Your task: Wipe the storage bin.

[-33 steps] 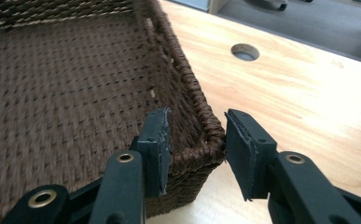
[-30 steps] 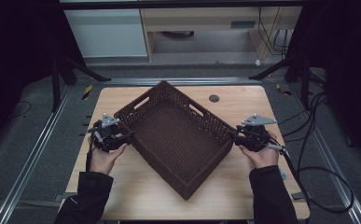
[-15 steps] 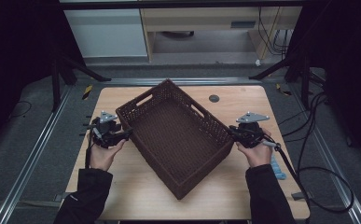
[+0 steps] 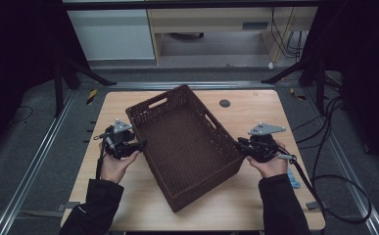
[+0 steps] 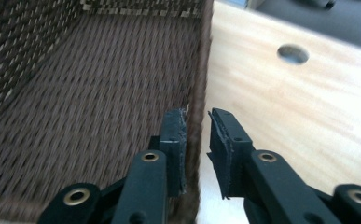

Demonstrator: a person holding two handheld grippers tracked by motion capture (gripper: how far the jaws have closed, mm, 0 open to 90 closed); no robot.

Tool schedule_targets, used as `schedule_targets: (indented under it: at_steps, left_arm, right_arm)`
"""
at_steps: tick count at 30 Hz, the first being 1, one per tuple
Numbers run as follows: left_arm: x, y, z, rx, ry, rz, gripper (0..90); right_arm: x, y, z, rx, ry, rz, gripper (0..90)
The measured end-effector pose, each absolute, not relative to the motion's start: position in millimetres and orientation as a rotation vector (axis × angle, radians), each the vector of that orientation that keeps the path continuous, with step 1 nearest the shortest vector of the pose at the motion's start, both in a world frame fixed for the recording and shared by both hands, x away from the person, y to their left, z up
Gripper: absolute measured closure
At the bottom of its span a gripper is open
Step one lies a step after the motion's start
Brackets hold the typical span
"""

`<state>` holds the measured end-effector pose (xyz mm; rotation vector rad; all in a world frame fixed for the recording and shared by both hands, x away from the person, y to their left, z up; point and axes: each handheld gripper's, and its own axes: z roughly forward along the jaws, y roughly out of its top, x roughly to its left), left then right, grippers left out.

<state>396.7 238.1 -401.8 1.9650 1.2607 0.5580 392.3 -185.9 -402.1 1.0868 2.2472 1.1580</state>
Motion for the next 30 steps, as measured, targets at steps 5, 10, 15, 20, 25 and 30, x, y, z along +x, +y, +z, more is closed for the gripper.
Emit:
schedule_targets:
  at_steps: [5, 10, 15, 20, 25, 30]
  left_arm:
    - [406, 234, -403, 2.007, 1.254, 0.593, 49.8]
    - [414, 241, -405, 1.989, 1.241, 0.566, 50.9]
    - [409, 244, -399, 1.973, 1.247, 0.567, 47.7]
    - [394, 235, -399, 2.0, 1.212, 0.585, 45.6]
    - [396, 229, -404, 2.041, 1.223, 0.611, 50.7]
    - [404, 230, -405, 2.035, 1.226, 0.593, 53.0]
  right_arm:
    - [405, -178, -403, 1.075, 2.233, 1.196, 76.9]
    - [409, -172, -410, 1.075, 2.265, 1.22, 82.4]
    - [405, -170, -410, 1.066, 2.267, 1.206, 83.4]
    - [392, -171, -409, 1.061, 2.289, 1.22, 82.7]
    - [385, -170, -404, 1.039, 2.269, 1.239, 74.7]
    - [393, -167, -401, 1.031, 2.225, 1.26, 70.1]
